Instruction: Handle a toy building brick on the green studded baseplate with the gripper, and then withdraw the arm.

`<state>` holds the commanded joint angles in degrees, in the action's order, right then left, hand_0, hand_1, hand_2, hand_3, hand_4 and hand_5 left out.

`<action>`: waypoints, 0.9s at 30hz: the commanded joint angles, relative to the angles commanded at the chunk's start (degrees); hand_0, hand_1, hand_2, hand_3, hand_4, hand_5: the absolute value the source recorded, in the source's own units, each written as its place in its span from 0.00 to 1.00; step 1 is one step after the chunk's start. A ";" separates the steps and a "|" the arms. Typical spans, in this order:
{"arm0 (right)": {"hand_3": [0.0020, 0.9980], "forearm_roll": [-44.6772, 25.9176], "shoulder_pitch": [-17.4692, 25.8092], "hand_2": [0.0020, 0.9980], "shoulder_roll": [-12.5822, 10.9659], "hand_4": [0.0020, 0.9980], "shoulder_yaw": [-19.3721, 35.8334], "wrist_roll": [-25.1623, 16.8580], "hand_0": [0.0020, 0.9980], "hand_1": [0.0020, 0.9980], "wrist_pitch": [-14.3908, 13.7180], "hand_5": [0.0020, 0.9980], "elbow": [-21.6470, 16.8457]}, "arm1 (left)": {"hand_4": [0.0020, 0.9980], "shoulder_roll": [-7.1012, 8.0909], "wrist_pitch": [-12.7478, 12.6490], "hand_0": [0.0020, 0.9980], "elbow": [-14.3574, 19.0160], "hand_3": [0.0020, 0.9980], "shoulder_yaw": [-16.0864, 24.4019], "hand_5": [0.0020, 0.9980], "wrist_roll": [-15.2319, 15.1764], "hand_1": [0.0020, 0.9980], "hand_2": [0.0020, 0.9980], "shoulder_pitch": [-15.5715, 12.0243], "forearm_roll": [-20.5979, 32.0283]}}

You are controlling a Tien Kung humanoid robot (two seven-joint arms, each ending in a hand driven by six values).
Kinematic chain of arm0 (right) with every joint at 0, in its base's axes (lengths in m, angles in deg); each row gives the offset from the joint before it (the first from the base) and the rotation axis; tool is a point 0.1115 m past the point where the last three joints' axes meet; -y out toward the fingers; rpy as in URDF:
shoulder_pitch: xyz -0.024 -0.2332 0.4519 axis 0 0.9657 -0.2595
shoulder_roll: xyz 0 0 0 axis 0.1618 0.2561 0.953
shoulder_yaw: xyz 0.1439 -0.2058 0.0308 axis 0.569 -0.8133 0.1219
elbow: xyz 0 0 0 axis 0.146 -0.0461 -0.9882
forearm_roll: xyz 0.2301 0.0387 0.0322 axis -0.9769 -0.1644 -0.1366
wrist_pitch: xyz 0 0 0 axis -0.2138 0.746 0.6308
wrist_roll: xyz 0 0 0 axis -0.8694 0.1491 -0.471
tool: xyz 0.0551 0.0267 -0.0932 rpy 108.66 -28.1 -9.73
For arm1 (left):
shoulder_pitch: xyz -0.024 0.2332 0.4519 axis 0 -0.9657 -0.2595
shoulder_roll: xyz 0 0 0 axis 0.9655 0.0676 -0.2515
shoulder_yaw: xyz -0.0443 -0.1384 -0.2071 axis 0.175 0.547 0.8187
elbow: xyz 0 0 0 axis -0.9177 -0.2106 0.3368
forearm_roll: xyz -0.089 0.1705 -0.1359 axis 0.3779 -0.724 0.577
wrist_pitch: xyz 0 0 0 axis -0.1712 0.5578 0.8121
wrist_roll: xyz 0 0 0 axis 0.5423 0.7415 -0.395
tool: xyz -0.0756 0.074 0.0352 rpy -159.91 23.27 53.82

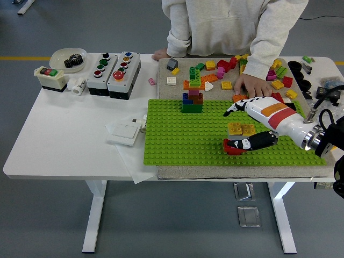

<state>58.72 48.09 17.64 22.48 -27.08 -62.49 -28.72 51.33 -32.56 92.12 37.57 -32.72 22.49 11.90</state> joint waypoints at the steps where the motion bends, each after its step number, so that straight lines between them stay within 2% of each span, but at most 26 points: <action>1: 0.65 -0.14 -0.10 0.75 -0.12 0.81 -0.15 -0.35 0.75 0.72 0.23 0.50 -0.62 | 0.59 0.00 0.00 0.81 0.00 0.56 0.08 0.61 0.00 0.71 0.63 -0.02 -0.11; 7: 0.64 0.34 -0.65 0.75 -0.19 0.81 -1.14 -0.96 0.75 0.72 0.68 0.49 -2.05 | 0.59 0.01 0.03 0.81 0.00 0.56 0.03 0.61 -0.01 0.71 0.63 0.03 -0.18; 14: 0.64 2.05 -1.34 0.74 0.00 0.82 -2.27 -1.12 0.74 0.70 1.33 0.48 -1.03 | 0.59 0.08 0.01 0.81 0.00 0.56 -0.16 0.61 -0.07 0.71 0.63 0.26 0.15; 16: 0.64 3.07 -1.45 0.72 0.08 0.83 -2.22 -1.08 0.72 0.67 1.23 0.50 -0.59 | 0.59 0.09 -0.01 0.80 0.00 0.56 -0.08 0.61 -0.09 0.71 0.63 0.35 0.16; 21: 0.64 3.70 -1.60 0.72 0.23 0.83 -2.19 -1.19 0.72 0.67 0.69 0.50 -0.18 | 0.59 0.06 -0.07 0.80 0.00 0.56 0.12 0.61 -0.06 0.71 0.63 0.40 0.08; 27: 0.63 4.28 -1.56 0.71 0.29 0.79 -2.16 -1.06 0.70 0.65 0.44 0.49 0.26 | 0.59 0.11 -0.07 0.79 0.00 0.56 0.13 0.61 -0.06 0.71 0.63 0.51 0.14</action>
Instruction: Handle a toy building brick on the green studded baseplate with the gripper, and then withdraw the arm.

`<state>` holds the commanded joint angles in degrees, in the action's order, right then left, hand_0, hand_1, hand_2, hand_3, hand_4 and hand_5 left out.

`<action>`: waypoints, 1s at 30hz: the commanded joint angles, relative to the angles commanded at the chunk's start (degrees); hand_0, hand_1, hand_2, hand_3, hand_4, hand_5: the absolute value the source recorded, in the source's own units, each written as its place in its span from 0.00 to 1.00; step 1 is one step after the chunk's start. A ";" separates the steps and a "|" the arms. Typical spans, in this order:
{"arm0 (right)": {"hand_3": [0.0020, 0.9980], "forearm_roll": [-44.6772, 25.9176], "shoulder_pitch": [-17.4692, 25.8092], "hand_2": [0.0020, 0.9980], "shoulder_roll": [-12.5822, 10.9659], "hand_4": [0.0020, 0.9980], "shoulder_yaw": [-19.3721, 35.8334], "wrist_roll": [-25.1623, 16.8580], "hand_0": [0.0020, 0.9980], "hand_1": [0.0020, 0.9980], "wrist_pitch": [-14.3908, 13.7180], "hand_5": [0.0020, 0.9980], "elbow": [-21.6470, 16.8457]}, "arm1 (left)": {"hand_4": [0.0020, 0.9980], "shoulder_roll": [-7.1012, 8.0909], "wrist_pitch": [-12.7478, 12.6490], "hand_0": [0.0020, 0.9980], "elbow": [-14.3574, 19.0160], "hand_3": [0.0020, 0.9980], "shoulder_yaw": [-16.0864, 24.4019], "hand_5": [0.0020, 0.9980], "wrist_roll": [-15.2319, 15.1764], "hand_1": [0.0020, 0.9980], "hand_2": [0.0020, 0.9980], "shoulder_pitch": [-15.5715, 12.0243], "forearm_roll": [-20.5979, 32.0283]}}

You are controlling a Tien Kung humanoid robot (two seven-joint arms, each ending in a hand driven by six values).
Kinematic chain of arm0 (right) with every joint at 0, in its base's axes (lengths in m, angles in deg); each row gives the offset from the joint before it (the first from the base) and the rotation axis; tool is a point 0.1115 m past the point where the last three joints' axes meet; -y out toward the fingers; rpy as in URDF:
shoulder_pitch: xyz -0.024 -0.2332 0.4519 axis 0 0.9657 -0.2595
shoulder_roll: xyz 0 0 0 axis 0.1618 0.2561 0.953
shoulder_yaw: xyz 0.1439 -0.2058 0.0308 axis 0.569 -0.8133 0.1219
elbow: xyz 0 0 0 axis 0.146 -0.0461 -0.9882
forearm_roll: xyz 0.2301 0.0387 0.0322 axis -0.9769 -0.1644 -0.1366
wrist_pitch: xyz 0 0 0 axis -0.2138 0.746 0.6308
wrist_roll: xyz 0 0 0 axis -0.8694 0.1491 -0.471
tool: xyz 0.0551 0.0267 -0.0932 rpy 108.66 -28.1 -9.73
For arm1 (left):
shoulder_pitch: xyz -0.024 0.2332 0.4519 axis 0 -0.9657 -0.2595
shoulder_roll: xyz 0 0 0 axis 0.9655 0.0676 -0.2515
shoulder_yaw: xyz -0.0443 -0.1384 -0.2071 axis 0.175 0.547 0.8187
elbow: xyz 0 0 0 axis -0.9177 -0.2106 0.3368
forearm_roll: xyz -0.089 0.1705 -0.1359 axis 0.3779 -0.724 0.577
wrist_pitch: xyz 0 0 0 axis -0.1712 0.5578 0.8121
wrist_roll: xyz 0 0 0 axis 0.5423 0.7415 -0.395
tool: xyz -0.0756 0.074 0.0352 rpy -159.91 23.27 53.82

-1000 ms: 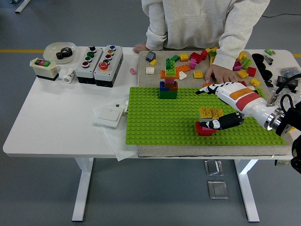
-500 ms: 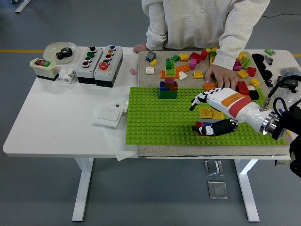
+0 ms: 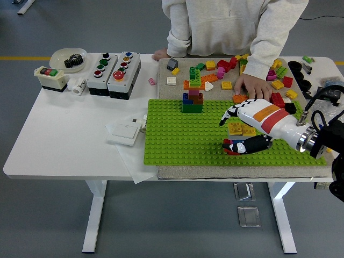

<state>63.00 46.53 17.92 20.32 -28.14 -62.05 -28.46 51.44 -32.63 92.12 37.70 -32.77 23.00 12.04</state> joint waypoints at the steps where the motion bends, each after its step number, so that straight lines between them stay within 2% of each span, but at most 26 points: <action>1: 0.63 0.05 0.03 0.71 -0.03 0.79 -0.04 -0.03 0.70 0.65 -0.08 0.49 0.05 | 0.59 0.00 -0.01 0.79 0.00 0.56 0.03 0.61 0.01 0.71 0.63 0.02 -0.01; 13: 0.62 1.14 0.26 0.67 -0.23 0.78 -0.17 -0.21 0.69 0.64 -0.47 0.48 1.03 | 0.59 0.06 -0.06 0.79 0.00 0.56 0.13 0.61 0.03 0.71 0.63 0.22 0.01; 30: 0.61 1.24 0.53 0.66 -0.23 0.78 -0.63 -0.30 0.69 0.63 -0.48 0.47 1.76 | 0.59 -0.01 -0.12 0.79 0.00 0.56 0.26 0.61 0.04 0.71 0.63 0.29 -0.04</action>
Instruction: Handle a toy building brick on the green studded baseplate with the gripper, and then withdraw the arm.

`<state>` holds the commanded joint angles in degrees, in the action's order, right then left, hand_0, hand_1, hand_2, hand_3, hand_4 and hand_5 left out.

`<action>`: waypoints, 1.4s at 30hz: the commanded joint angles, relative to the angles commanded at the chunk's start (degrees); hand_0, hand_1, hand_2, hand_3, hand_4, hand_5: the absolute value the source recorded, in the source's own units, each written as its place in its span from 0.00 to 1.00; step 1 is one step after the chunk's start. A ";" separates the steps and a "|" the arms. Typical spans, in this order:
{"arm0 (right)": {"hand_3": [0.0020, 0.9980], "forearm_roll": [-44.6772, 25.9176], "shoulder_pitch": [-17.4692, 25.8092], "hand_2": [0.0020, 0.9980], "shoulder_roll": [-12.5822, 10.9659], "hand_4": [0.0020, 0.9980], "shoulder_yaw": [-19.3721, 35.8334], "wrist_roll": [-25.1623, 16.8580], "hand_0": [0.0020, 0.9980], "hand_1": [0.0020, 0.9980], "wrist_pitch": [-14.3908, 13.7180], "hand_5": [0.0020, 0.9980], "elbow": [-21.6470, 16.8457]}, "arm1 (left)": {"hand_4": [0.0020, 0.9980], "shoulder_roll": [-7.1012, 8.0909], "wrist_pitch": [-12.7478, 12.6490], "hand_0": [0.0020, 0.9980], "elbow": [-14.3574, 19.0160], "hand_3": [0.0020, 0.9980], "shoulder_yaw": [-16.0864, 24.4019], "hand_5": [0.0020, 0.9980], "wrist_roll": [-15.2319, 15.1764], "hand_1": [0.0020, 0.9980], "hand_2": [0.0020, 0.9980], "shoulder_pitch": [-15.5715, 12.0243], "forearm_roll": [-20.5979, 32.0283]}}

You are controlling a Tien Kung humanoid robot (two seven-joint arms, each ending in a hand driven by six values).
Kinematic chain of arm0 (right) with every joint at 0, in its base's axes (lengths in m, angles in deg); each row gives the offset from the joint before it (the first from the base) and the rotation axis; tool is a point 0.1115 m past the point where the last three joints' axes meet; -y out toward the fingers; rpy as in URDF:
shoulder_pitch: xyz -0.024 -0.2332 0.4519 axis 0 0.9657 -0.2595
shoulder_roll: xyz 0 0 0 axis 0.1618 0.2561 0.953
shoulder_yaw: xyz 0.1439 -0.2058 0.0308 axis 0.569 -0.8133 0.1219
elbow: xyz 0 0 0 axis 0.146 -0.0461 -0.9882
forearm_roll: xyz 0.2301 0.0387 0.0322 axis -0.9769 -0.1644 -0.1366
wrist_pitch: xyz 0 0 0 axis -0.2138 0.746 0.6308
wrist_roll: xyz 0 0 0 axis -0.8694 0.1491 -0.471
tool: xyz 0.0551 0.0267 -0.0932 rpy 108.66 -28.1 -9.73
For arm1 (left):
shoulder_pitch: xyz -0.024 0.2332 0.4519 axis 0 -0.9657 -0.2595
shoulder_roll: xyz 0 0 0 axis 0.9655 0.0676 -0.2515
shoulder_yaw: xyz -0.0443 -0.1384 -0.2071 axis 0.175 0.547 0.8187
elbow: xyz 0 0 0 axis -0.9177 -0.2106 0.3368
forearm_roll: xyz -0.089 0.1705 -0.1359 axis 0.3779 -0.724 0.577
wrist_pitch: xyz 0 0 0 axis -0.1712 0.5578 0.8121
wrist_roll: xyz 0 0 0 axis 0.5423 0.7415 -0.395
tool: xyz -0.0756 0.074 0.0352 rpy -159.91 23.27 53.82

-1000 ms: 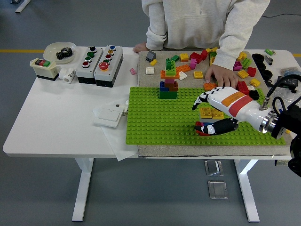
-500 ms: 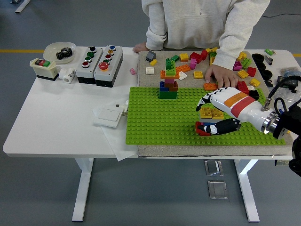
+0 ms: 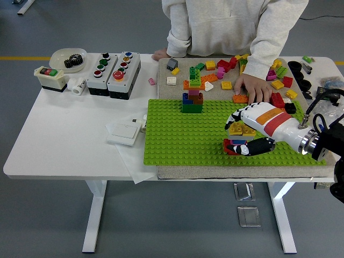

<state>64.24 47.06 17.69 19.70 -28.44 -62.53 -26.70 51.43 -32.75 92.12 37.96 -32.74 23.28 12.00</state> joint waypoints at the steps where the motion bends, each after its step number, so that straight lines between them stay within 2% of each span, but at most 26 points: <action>1: 0.61 -0.01 0.00 0.66 0.02 0.78 0.00 0.00 0.69 0.63 0.00 0.47 0.09 | 0.59 0.00 0.00 0.79 0.00 0.56 -0.02 0.61 -0.01 0.71 0.63 0.00 0.02; 42: 0.60 0.34 0.84 0.64 -0.16 0.77 0.52 0.06 0.67 0.61 0.31 0.45 1.93 | 0.59 -0.04 0.00 0.80 0.00 0.56 -0.54 0.61 -0.10 0.71 0.63 -0.28 0.63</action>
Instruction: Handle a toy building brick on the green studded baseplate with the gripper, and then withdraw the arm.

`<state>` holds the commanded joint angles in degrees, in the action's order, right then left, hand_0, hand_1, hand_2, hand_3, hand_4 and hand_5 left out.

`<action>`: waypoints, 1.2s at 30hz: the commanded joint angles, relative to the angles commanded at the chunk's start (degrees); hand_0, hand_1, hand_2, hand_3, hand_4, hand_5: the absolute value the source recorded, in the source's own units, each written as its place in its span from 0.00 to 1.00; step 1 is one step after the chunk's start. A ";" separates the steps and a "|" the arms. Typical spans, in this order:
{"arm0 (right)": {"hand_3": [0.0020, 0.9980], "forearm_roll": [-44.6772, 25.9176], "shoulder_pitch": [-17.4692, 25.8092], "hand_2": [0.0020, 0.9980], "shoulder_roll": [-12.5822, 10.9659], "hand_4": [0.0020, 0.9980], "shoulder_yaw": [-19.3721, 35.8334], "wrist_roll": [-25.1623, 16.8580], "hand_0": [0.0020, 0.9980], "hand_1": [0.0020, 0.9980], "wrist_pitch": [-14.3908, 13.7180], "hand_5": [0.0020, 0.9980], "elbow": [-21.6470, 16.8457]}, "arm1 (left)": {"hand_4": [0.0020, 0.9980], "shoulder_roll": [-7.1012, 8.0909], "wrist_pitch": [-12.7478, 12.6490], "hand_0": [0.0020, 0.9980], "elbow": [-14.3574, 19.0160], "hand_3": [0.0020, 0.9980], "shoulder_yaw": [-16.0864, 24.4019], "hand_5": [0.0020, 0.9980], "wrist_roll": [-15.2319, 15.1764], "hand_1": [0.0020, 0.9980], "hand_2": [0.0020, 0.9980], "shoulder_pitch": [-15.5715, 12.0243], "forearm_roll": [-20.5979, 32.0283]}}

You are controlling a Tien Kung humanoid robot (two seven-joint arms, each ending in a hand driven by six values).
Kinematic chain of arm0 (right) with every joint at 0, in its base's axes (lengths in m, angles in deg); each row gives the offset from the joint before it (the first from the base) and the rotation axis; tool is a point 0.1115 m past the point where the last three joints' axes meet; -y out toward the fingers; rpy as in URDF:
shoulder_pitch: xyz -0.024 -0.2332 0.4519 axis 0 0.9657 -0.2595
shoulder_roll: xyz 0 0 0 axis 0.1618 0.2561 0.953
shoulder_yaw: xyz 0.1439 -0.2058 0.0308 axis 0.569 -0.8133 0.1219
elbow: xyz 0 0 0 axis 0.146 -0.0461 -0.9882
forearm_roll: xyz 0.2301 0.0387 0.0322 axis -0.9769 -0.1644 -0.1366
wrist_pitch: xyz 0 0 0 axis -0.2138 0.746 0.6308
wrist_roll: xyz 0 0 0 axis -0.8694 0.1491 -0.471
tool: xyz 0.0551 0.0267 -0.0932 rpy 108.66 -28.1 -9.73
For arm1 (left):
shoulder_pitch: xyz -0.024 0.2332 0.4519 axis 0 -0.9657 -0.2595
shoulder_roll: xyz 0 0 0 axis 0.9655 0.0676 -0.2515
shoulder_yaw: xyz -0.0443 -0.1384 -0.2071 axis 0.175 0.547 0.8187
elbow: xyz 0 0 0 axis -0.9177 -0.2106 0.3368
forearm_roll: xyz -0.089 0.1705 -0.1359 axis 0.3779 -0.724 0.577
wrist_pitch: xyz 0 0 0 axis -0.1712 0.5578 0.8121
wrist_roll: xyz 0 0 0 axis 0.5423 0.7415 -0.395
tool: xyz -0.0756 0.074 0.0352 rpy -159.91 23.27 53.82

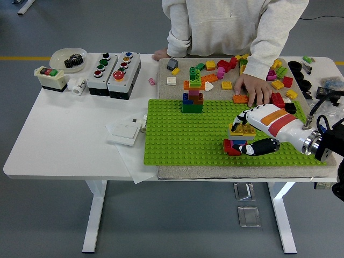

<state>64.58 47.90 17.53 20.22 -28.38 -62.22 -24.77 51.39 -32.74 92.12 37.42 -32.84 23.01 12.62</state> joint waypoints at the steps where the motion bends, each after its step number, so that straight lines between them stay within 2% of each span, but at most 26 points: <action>1: 0.60 0.02 0.01 0.64 -0.01 0.77 0.00 0.01 0.67 0.61 0.01 0.45 0.02 | 0.59 0.00 0.00 0.80 0.00 0.56 -0.05 0.61 -0.01 0.71 0.63 0.00 0.05; 36: 0.60 0.24 1.15 0.63 -0.22 0.76 0.57 0.22 0.66 0.59 0.33 0.44 -0.26 | 0.58 0.01 -0.10 0.80 0.00 0.56 -0.64 0.61 -0.37 0.71 0.63 0.22 0.95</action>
<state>64.82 49.05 17.32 20.79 -28.16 -61.90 -25.03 51.39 -32.85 92.12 36.78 -33.21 23.22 13.57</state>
